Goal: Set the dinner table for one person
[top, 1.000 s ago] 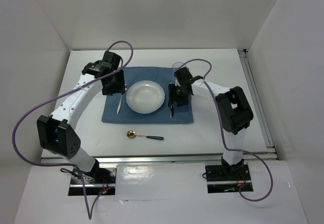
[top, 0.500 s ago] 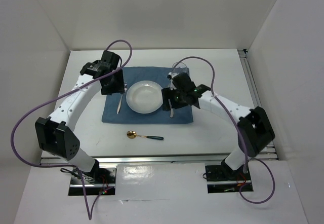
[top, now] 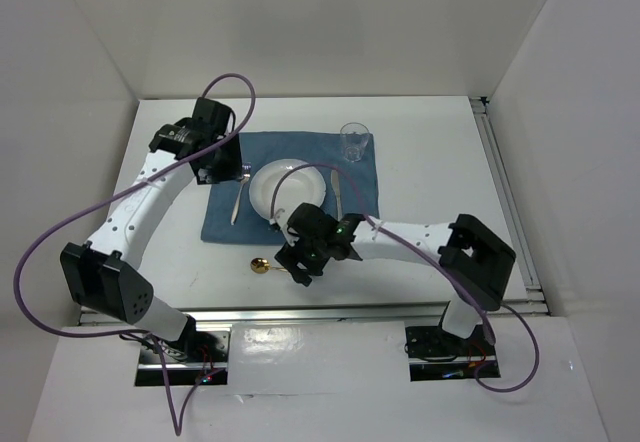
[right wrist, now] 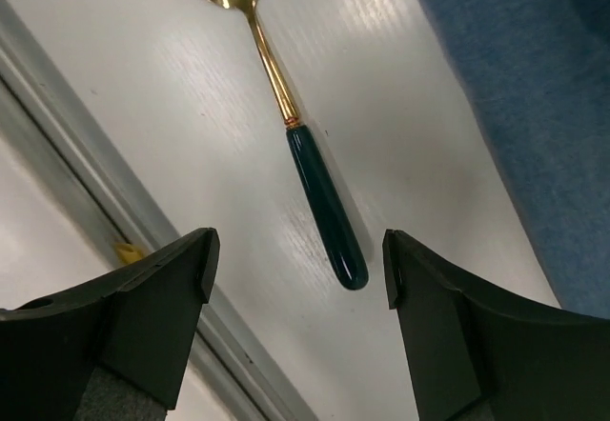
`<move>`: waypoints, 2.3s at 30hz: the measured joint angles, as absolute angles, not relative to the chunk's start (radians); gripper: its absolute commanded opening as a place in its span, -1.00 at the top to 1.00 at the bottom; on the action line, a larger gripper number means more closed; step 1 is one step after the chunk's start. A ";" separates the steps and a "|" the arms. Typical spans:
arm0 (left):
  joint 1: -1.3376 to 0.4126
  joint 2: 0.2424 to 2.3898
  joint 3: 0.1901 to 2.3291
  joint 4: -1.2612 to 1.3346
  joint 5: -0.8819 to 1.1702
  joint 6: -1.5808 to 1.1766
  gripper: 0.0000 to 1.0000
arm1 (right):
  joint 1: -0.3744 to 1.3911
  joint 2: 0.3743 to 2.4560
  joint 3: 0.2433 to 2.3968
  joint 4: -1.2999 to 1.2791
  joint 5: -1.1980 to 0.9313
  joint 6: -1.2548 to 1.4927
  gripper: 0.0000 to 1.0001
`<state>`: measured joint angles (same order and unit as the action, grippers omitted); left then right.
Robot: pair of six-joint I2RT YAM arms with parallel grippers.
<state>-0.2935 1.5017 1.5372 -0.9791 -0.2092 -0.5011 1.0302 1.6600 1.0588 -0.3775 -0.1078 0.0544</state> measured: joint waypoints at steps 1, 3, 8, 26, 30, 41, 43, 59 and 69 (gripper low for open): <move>-0.294 1.501 1.537 -0.979 -0.209 -0.501 -0.28 | 1.037 1.678 1.059 -0.375 -0.099 0.047 -0.63; -0.294 1.500 1.534 -0.976 -0.209 -0.501 -0.28 | 1.047 1.713 1.060 -0.369 -0.074 0.033 -0.60; -0.294 1.496 1.521 -0.971 -0.209 -0.501 -0.28 | 1.052 1.785 1.061 -0.342 -0.020 0.004 -0.02; -0.294 1.494 1.501 -0.965 -0.216 -0.501 -0.28 | 1.185 1.726 1.181 -0.528 0.022 -0.028 1.00; -0.294 1.494 1.501 -0.965 -0.225 -0.501 -0.28 | 1.165 1.583 1.187 -0.556 0.106 0.044 1.00; -0.294 1.494 1.518 -0.965 -0.223 -0.501 -0.28 | 0.692 1.662 1.304 -0.617 0.235 0.488 1.00; -0.294 1.492 1.518 -0.965 -0.222 -0.500 -0.28 | 0.663 1.733 1.327 -0.623 0.236 0.525 1.00; -0.294 1.406 1.461 -0.966 -0.196 -0.500 -0.28 | 0.593 2.021 1.426 -0.630 0.345 0.592 0.04; -0.294 1.406 1.460 -0.965 -0.187 -0.500 -0.28 | 0.593 1.944 1.398 -0.651 0.374 0.621 -0.87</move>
